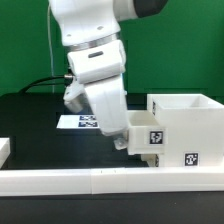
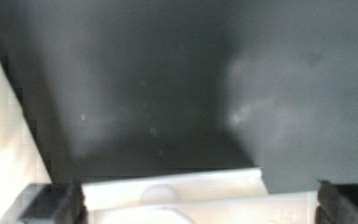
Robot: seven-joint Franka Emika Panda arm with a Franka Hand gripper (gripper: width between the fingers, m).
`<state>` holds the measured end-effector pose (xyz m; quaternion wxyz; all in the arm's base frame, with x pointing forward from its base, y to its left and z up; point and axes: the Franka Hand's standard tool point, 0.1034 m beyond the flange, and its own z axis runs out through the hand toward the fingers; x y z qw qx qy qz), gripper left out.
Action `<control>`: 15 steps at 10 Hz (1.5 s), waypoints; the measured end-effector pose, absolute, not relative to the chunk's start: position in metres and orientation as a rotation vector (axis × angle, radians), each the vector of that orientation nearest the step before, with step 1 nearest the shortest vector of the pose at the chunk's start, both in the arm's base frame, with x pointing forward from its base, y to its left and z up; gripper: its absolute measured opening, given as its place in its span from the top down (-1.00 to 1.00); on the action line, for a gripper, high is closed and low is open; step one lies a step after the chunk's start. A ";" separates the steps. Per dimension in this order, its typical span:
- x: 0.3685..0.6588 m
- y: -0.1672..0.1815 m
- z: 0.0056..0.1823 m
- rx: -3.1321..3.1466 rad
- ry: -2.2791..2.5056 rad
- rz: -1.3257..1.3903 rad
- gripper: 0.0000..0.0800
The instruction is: Assemble drawer
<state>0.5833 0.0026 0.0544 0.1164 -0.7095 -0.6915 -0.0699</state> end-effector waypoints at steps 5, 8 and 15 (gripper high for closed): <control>0.585 0.011 0.053 -2.086 -2.029 -0.224 -0.62; 0.587 0.027 0.054 -2.089 -2.037 -0.210 -0.62; 0.582 -0.010 0.054 -2.110 -2.033 -0.169 -0.62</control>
Offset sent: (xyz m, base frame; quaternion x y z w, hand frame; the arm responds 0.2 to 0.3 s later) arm 0.0000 0.0000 0.0000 0.0000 0.0000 0.0000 1.0000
